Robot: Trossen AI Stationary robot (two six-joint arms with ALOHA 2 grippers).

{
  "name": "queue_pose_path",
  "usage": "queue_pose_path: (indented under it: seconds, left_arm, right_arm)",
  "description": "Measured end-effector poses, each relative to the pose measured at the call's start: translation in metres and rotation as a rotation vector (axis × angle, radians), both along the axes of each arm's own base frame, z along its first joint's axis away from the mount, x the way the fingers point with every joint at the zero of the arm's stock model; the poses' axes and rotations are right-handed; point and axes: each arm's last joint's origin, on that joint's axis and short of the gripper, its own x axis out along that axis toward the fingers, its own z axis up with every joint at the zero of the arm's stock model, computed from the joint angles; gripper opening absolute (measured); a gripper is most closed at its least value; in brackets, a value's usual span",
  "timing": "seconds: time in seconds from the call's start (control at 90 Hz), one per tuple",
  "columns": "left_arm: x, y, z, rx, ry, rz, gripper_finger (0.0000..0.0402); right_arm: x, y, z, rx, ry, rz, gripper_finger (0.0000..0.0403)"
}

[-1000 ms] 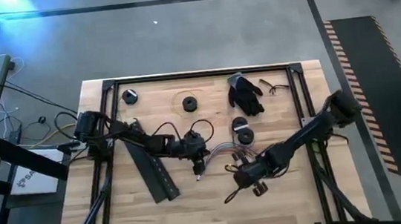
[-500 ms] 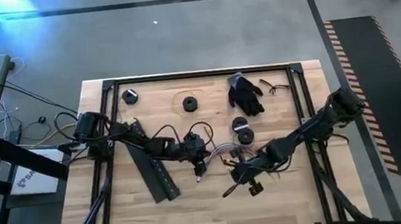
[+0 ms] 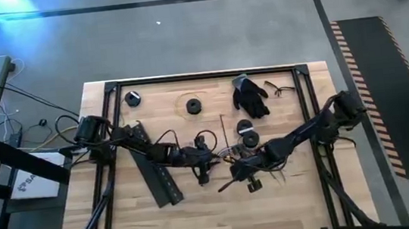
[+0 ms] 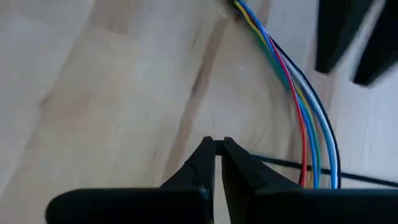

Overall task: Ziptie cables
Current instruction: Wrap the cables together using a black zip tie

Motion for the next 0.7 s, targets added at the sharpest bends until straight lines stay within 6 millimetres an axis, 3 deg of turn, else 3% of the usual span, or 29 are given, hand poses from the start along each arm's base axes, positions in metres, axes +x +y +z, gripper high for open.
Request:
queue_pose_path:
  seconds: [0.144,0.4,0.7]
  left_arm:
    - [0.003,-0.001,-0.001,-0.011,-0.036,-0.013,0.0122]
    - [0.014,-0.017,-0.034,0.055,-0.094,-0.192,0.0127]
    - [0.030,-0.030,-0.045,0.102,-0.112,-0.071,0.0127]
  right_arm:
    - [0.001,0.000,0.004,0.003,-0.024,0.005,0.0000]
    - [0.005,-0.008,0.007,0.075,-0.039,-0.111,0.0000]
    - [0.007,-0.014,0.007,0.094,-0.037,-0.142,0.0000]
